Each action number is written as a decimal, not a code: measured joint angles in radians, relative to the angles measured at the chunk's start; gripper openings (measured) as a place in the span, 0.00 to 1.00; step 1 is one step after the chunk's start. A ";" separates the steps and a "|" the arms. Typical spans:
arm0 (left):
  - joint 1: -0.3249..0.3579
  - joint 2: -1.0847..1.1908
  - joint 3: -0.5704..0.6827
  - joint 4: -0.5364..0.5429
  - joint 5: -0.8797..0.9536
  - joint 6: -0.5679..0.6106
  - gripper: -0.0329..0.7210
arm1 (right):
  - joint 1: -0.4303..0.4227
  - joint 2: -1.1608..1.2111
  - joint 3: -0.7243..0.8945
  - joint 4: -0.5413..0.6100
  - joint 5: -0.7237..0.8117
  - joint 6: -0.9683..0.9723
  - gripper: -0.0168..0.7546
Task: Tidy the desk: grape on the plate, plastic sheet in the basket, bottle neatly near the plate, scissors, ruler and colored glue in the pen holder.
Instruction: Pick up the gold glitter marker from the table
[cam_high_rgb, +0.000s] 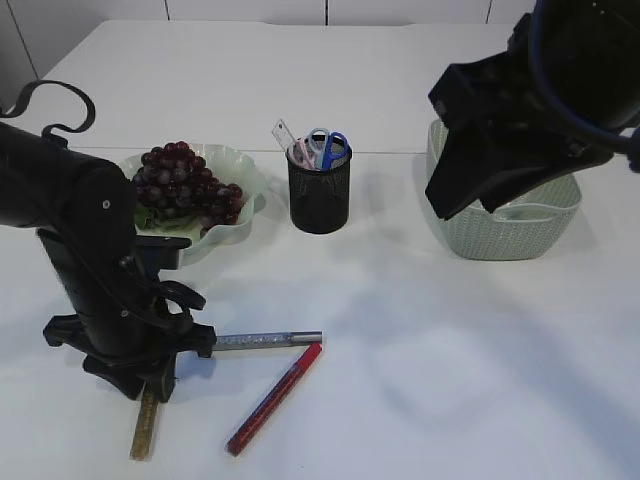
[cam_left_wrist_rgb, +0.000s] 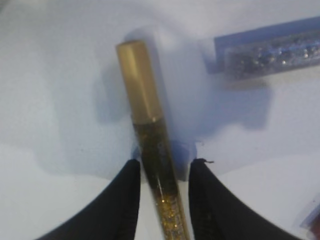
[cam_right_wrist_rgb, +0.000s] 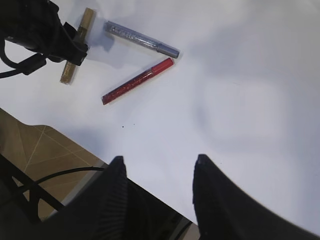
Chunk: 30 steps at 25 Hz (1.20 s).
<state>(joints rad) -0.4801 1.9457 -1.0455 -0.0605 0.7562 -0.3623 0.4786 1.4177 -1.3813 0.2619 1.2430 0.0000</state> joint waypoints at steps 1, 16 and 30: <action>0.000 0.000 0.000 -0.001 0.000 0.000 0.36 | 0.000 0.000 0.000 0.000 0.000 0.000 0.47; 0.000 0.000 0.000 -0.021 0.005 0.002 0.27 | 0.000 0.000 0.000 0.000 0.000 0.000 0.47; 0.000 0.018 -0.007 -0.038 0.009 0.009 0.25 | 0.000 0.000 0.000 0.000 0.000 0.000 0.47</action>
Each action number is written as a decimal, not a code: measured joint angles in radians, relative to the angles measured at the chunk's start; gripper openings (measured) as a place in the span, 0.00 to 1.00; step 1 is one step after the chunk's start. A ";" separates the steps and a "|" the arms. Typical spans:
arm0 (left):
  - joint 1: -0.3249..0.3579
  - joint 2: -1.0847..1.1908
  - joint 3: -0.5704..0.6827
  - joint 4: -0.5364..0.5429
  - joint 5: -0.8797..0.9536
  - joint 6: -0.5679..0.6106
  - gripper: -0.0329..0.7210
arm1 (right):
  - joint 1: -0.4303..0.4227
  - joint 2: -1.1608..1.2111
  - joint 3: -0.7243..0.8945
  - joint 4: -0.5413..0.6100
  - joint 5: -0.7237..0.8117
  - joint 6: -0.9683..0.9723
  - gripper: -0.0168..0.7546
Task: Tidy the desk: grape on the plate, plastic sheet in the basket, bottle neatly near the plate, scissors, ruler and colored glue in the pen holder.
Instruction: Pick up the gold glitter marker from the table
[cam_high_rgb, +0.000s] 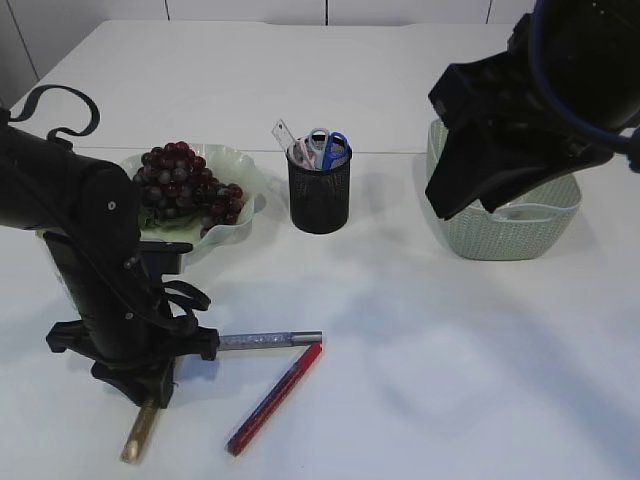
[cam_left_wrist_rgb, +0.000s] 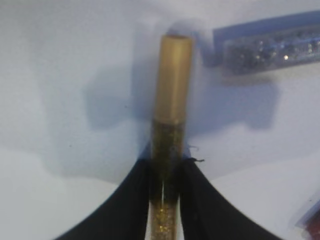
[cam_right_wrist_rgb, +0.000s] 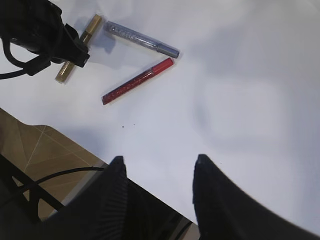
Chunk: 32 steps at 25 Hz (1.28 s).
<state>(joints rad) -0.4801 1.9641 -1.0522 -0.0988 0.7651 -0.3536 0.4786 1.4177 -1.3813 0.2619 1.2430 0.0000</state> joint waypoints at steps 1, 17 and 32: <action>0.000 0.000 0.000 0.000 0.000 0.006 0.23 | 0.000 0.000 0.000 0.000 0.000 0.000 0.47; 0.000 -0.008 -0.002 0.011 0.073 0.032 0.13 | 0.000 0.000 0.000 0.000 0.000 0.000 0.47; 0.000 -0.276 0.033 0.044 0.094 0.060 0.13 | 0.000 0.000 0.000 0.000 0.000 0.000 0.47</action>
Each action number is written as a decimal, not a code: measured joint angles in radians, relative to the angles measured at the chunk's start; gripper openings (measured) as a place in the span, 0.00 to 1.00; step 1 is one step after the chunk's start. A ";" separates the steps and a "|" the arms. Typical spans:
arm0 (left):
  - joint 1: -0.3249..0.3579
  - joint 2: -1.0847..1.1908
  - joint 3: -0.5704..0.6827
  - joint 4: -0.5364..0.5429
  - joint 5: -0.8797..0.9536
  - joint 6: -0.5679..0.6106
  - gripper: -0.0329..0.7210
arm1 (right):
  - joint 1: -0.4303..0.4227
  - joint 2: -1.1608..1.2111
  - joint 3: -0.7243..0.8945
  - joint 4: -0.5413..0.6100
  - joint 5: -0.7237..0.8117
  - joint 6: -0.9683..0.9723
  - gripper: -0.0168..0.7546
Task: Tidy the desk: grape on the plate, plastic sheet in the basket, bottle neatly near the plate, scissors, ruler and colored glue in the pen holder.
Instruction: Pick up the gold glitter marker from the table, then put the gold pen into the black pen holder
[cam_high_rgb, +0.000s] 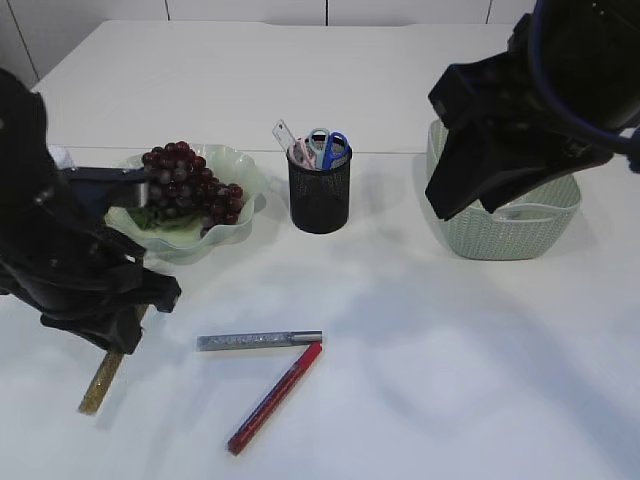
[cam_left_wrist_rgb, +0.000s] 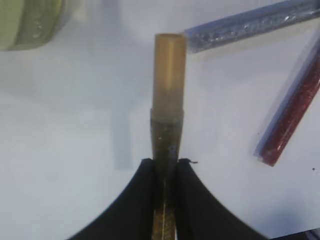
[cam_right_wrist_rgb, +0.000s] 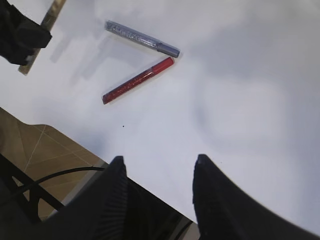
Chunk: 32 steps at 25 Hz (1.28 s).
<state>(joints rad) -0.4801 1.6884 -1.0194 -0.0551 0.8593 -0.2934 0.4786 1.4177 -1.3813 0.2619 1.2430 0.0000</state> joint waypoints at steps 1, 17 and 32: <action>0.000 -0.034 0.018 0.000 -0.018 0.000 0.13 | 0.000 0.000 0.000 0.000 0.000 0.000 0.47; 0.000 -0.341 0.457 0.171 -0.771 0.006 0.13 | 0.000 0.000 0.000 0.000 0.000 0.000 0.47; 0.000 -0.233 0.484 0.302 -1.539 0.006 0.13 | 0.000 0.000 0.000 0.000 0.000 0.000 0.47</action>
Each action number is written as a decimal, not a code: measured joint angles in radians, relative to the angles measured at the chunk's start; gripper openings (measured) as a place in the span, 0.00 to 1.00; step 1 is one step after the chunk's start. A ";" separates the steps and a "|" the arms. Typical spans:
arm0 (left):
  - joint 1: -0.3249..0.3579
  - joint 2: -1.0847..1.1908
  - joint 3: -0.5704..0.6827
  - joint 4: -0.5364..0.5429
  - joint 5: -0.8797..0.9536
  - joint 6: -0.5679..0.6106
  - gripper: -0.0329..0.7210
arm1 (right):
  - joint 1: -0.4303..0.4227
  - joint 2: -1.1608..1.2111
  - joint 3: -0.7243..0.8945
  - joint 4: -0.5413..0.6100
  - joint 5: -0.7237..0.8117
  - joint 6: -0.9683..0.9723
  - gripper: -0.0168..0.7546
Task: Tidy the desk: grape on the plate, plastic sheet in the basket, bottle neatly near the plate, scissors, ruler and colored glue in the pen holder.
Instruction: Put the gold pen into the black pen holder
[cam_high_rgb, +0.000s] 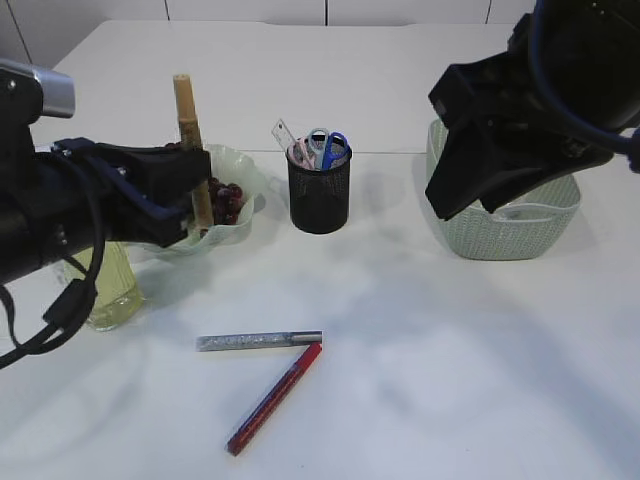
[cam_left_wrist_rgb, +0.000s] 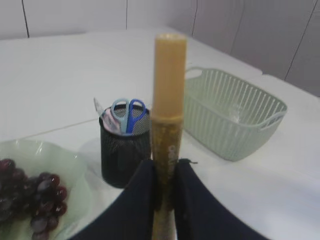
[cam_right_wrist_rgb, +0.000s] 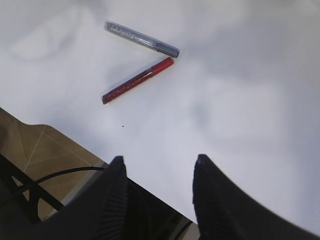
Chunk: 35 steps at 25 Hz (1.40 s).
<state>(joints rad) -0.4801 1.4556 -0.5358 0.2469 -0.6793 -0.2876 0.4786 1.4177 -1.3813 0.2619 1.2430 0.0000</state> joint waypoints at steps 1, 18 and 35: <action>0.000 0.018 -0.005 0.000 -0.040 0.000 0.13 | 0.000 0.000 0.000 0.000 0.000 0.000 0.47; 0.000 0.488 -0.450 -0.004 -0.281 0.000 0.14 | 0.000 0.000 0.000 -0.053 0.000 -0.027 0.47; 0.000 0.789 -0.797 -0.021 -0.224 0.002 0.16 | 0.000 0.000 0.000 -0.112 0.000 -0.031 0.47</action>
<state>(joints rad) -0.4801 2.2448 -1.3325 0.2260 -0.9037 -0.2858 0.4786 1.4177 -1.3813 0.1498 1.2430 -0.0313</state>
